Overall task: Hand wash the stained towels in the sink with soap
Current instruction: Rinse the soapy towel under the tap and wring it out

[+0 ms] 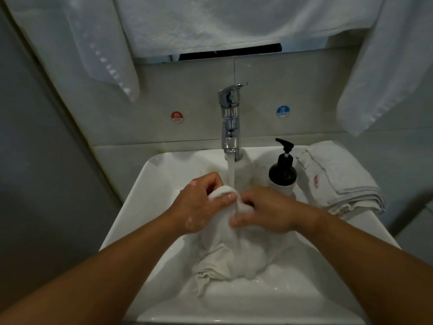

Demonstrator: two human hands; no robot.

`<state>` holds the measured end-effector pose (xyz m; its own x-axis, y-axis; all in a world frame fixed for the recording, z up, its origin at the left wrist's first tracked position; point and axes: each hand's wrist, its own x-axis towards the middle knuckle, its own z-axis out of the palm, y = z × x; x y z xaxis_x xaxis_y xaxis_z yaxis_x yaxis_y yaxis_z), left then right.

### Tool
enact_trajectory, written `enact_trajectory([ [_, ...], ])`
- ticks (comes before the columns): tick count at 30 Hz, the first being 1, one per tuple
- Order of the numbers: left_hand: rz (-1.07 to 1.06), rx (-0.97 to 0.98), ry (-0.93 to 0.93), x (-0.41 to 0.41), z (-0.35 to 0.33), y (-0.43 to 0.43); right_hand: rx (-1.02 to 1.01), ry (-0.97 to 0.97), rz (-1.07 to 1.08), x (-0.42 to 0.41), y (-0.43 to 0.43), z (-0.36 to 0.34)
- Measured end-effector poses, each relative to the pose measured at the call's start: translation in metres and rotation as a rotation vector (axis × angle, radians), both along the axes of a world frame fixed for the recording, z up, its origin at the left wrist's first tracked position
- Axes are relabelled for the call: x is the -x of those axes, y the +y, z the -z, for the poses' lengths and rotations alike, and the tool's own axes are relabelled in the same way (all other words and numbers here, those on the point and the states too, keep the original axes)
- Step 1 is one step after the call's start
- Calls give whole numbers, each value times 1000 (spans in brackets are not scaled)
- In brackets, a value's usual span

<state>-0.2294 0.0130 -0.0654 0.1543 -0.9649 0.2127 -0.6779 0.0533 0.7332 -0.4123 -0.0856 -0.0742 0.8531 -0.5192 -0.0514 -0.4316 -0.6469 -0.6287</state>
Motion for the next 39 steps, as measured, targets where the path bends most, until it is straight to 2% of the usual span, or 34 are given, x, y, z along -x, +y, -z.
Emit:
enact_trajectory([
  [2, 10, -55, 39, -3, -6, -5, -71, -133, 8, 5, -4, -5],
  [5, 124, -319, -120, -17, -10, -4, -306, -397, 52, 18, -7, -16],
  [7, 195, -418, -115, -18, -5, 0, -410, -532, 150, 23, -8, -17],
  [10, 117, -378, 189, -7, 7, 7, -520, -621, 343, 19, -11, -20],
  [12, 80, -312, 405, 0, 9, 8, -479, -624, 437, 15, -11, -20],
  [14, 36, -250, 590, 1, 6, 6, -381, -560, 478, 16, -10, -21],
  [16, -97, -169, 653, -4, -1, 3, -416, -399, 414, 21, -8, -22],
  [18, -194, -111, 571, -11, -6, 2, -439, -200, 325, 23, -3, -23],
  [19, -211, -85, 527, -14, -7, 2, -452, -172, 305, 22, -1, -24],
  [21, -234, -61, 416, -17, -7, 5, -618, -271, 290, 18, 4, -24],
  [23, -293, -152, 238, -16, -5, 8, -849, -433, 331, 11, 10, -22],
  [25, -374, -272, 41, -15, 0, 11, -941, -558, 379, 2, 17, -16],
  [26, -402, -296, -15, -13, 2, 14, -956, -605, 402, -3, 19, -13],
  [27, -382, -313, 7, -9, 2, 18, -977, -646, 418, -7, 21, -11],
  [28, -323, -317, 127, -7, 4, 22, -1006, -682, 426, -12, 23, -10],
  [30, -174, -339, 564, -1, 4, 31, -1069, -770, 429, -18, 25, -10],
  [31, -100, -347, 701, 0, 5, 36, -1086, -817, 417, -20, 25, -10],
  [32, -14, -330, 712, -2, 8, 38, -1092, -850, 397, -21, 25, -10],
  [34, 63, -303, 528, -2, 9, 40, -1053, -838, 349, -18, 21, -9],
  [35, 57, -285, 440, -2, 9, 39, -982, -771, 317, -15, 18, -8],
  [39, -16, -235, 500, -12, 8, 31, -358, -258, 225, 10, 4, -13],
])
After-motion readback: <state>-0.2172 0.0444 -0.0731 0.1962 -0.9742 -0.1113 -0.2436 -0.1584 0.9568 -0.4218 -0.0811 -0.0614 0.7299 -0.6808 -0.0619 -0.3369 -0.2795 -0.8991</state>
